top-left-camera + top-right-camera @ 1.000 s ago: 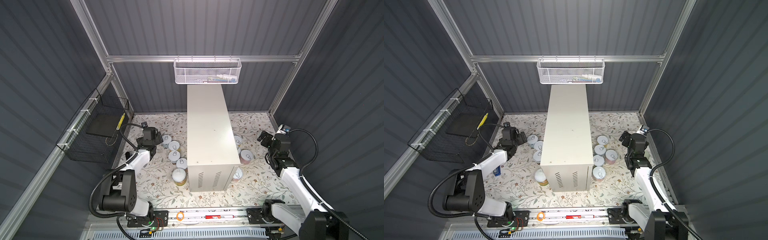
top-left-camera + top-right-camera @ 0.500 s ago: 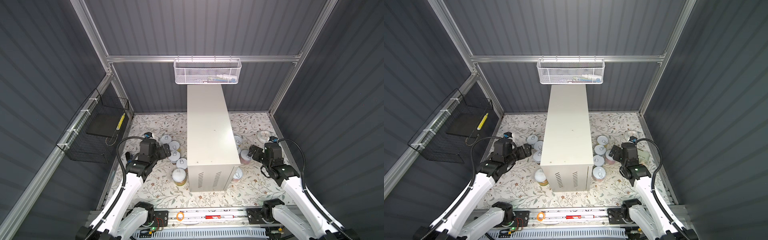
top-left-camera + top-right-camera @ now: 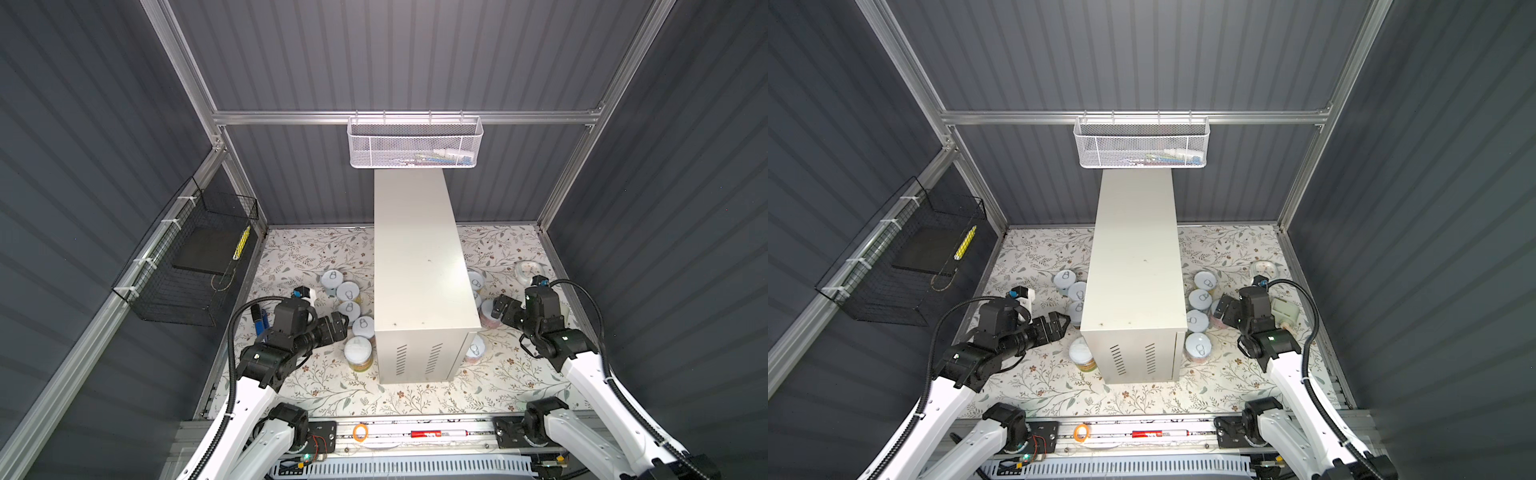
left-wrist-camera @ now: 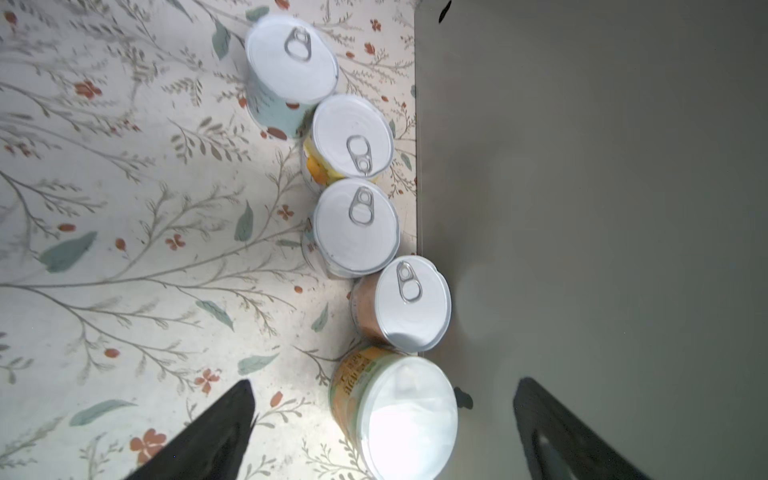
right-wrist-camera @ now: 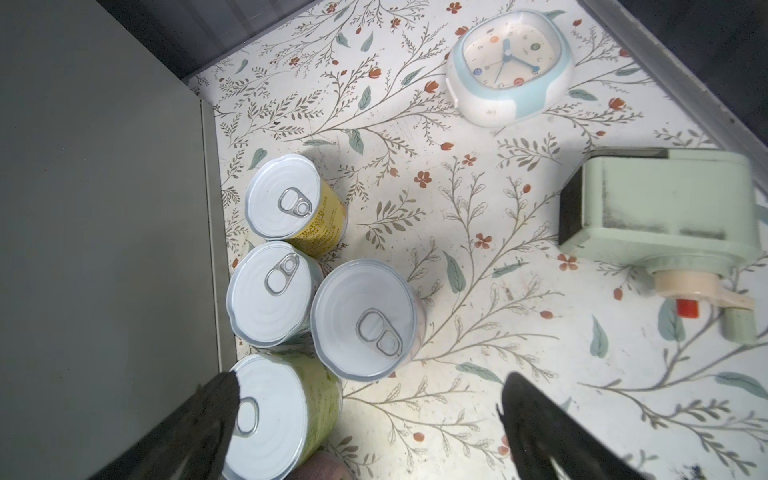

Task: Place and organize the canned foods onto the counter
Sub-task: 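Lower the left gripper onto the large green-labelled can while the right gripper moves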

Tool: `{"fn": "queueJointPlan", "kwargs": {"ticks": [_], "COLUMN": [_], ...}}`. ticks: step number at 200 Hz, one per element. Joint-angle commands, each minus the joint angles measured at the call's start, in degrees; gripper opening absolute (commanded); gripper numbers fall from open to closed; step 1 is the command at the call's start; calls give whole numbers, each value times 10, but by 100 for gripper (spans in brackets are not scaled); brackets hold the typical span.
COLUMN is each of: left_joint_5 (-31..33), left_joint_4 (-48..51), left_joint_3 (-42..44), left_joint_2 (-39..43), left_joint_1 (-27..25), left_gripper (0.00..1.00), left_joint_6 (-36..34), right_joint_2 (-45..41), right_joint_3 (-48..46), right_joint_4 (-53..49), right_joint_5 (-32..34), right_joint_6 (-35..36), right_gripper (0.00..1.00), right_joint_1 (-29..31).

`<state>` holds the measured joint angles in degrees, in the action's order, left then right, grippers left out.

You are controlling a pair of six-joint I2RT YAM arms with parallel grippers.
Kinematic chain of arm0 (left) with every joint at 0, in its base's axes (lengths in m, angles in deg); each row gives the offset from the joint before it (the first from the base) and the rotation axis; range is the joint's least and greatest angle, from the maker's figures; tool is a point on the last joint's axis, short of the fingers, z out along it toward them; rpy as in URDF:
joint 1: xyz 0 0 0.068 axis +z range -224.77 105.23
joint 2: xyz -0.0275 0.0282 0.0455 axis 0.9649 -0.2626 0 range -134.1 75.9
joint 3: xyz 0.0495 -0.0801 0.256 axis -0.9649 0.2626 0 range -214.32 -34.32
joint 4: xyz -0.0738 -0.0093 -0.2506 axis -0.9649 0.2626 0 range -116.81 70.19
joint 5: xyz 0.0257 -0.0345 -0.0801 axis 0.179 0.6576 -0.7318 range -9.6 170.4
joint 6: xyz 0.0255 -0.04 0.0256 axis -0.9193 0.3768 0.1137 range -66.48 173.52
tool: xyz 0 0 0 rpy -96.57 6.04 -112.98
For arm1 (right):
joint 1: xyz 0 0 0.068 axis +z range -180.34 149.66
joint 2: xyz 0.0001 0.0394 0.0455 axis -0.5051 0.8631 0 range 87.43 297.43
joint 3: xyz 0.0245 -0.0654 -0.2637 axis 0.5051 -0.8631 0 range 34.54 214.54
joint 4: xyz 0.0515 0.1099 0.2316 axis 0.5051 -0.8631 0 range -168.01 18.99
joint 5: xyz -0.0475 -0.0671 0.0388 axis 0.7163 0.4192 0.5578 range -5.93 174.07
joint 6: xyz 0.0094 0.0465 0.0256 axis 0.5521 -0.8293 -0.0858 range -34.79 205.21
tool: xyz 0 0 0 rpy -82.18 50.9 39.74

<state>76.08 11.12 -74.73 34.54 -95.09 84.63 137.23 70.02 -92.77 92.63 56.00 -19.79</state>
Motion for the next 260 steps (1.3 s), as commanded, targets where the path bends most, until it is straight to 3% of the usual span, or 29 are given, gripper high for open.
{"fn": "queueJointPlan", "kwargs": {"ticks": [1,40,81,96,260], "left_joint_5": [-18,29,164,199,287], "left_joint_4": [18,-2,5,9,-128], "left_joint_3": [20,37,22,15,146], "left_joint_2": [13,-5,-73,-106,-161], "left_joint_1": [-20,-97,-250,-282,-286], "left_gripper": [97,95,97,98,93], "left_joint_6": [27,63,89,95,166], "right_joint_2": [-7,-6,-4,-7,-14], "right_joint_3": [2,-5,-6,-5,-18], "right_joint_4": [4,13,13,11,14], "right_joint_5": [-15,-20,-16,-13,-8], "right_joint_6": [-6,-7,-5,-5,-4], "right_gripper": [99,99,99,99,99], "right_joint_1": [2,2,2,2,2]}}
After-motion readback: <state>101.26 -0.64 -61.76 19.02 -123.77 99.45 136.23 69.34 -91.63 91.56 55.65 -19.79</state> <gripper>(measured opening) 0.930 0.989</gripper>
